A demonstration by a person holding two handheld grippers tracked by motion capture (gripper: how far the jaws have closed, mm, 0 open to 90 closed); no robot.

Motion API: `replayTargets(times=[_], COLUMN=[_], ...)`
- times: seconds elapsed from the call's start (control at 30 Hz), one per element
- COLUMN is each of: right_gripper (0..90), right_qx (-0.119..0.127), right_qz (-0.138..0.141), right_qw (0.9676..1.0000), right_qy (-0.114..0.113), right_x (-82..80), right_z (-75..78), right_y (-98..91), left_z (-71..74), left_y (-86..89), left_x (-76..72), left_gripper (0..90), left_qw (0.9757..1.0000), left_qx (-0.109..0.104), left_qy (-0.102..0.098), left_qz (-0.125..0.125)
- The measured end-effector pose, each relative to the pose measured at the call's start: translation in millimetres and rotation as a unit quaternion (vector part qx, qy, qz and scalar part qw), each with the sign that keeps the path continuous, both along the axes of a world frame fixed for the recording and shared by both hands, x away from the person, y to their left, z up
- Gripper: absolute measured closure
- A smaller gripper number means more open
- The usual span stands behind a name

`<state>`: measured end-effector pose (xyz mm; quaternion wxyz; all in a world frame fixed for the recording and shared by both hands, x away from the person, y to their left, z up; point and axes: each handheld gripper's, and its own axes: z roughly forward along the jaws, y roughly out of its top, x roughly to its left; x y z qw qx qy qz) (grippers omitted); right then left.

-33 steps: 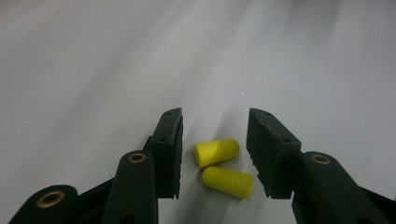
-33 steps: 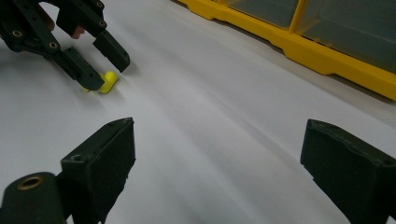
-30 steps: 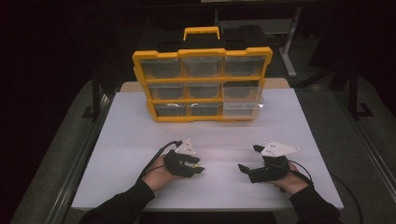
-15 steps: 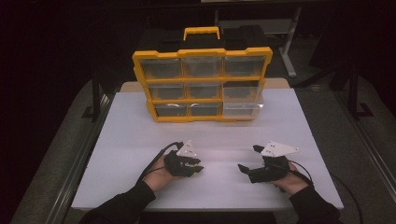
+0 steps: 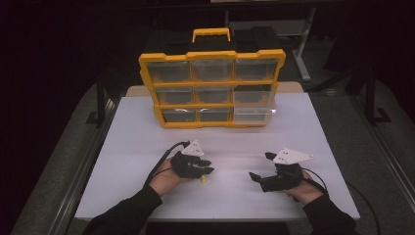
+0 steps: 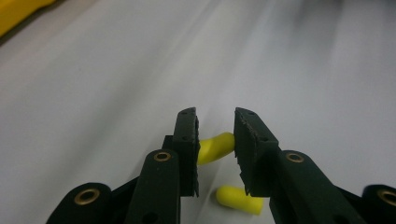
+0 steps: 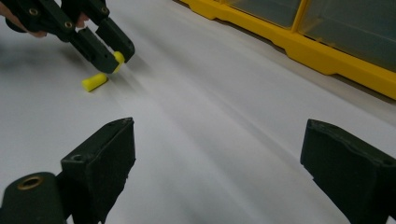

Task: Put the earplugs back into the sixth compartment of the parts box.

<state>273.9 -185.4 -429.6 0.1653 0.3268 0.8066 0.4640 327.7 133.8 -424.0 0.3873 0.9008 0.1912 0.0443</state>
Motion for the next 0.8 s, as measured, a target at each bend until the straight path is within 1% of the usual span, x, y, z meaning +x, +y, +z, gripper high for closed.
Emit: replayTargets(times=[0.13,0.17,0.53,0.57,0.7,0.8], right_gripper=[9.4,9.4,9.4,9.4,9.4,9.4], right_qx=[0.002,0.002,0.002,0.002,0.003,0.002], right_qz=[-0.001,-0.001,0.001,0.001,0.001,0.001], right_qw=[1.0000,1.0000,1.0000,1.0000,1.0000,1.0000], right_qy=[0.001,0.001,0.001,0.001,0.002,0.001], right_x=[0.4,0.5,-0.2,0.0,0.2,0.0], right_z=[0.0,0.0,0.0,0.0,0.0,-0.2], right_y=[-0.4,-0.5,0.2,0.1,-0.1,0.1], left_z=[3.6,4.8,20.3,21.6,28.2,35.6], left_y=[1.2,1.3,-5.5,-6.3,-7.2,-7.5], left_x=[3.3,4.2,12.8,13.6,18.2,22.1], left_gripper=[70.4,70.4,69.9,69.9,69.9,69.9], left_qw=[0.9999,0.9999,0.9997,0.9996,0.9995,0.9992], left_qx=[-0.009,-0.008,-0.020,-0.024,-0.028,-0.035], left_qy=[0.007,0.007,0.004,0.004,0.002,0.000], left_qz=[0.000,-0.002,-0.013,-0.012,-0.016,-0.018])
